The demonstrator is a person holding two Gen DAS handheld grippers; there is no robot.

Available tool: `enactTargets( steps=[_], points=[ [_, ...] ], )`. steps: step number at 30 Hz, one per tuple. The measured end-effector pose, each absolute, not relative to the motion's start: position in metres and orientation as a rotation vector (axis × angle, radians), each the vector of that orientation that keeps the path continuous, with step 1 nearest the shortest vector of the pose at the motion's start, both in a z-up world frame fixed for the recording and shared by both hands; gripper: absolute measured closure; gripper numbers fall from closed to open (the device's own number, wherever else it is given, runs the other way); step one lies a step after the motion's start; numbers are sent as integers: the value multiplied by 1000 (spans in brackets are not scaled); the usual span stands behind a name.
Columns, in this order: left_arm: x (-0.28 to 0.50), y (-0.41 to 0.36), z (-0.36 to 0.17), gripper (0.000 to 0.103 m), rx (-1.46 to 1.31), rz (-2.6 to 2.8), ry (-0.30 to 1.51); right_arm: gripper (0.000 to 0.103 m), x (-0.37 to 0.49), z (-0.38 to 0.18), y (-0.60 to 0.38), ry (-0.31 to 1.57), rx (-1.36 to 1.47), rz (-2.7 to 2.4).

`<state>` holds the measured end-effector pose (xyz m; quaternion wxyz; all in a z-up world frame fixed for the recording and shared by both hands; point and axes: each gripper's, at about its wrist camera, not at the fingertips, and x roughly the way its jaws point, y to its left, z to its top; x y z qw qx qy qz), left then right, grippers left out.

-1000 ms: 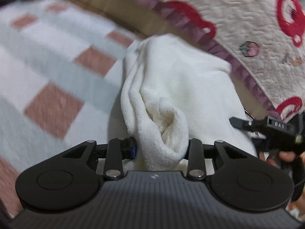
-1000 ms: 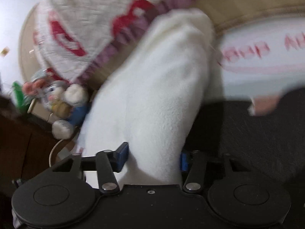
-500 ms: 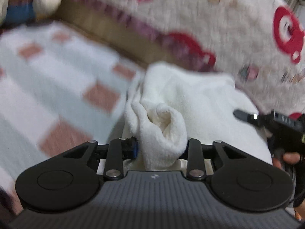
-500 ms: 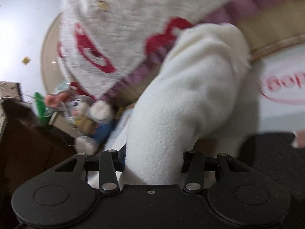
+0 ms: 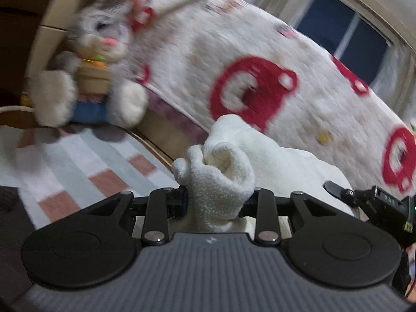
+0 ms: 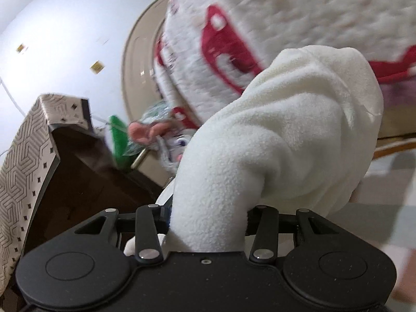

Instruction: Fold clothes

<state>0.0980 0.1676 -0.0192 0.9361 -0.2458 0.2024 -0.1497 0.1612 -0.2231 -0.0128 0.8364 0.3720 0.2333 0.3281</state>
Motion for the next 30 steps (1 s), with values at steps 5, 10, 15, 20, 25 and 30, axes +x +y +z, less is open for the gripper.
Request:
enactTargets(
  steps=[5, 10, 15, 20, 25, 30],
  points=[
    [107, 181, -17, 73, -423, -105, 380, 53, 208, -29, -181, 495, 803, 786],
    [130, 199, -45, 63, -463, -29, 372, 48, 233, -59, -160, 432, 806, 799],
    [159, 213, -104, 55, -480, 116, 685, 34, 247, -143, -148, 658, 848, 530],
    [160, 214, -110, 48, -540, 107, 759, 34, 219, -155, -153, 719, 838, 502],
    [151, 224, -124, 38, -657, 124, 831, 24, 191, -152, -151, 766, 716, 549],
    [151, 220, -141, 36, -735, 100, 880, 14, 192, -171, -131, 802, 749, 558]
  ],
)
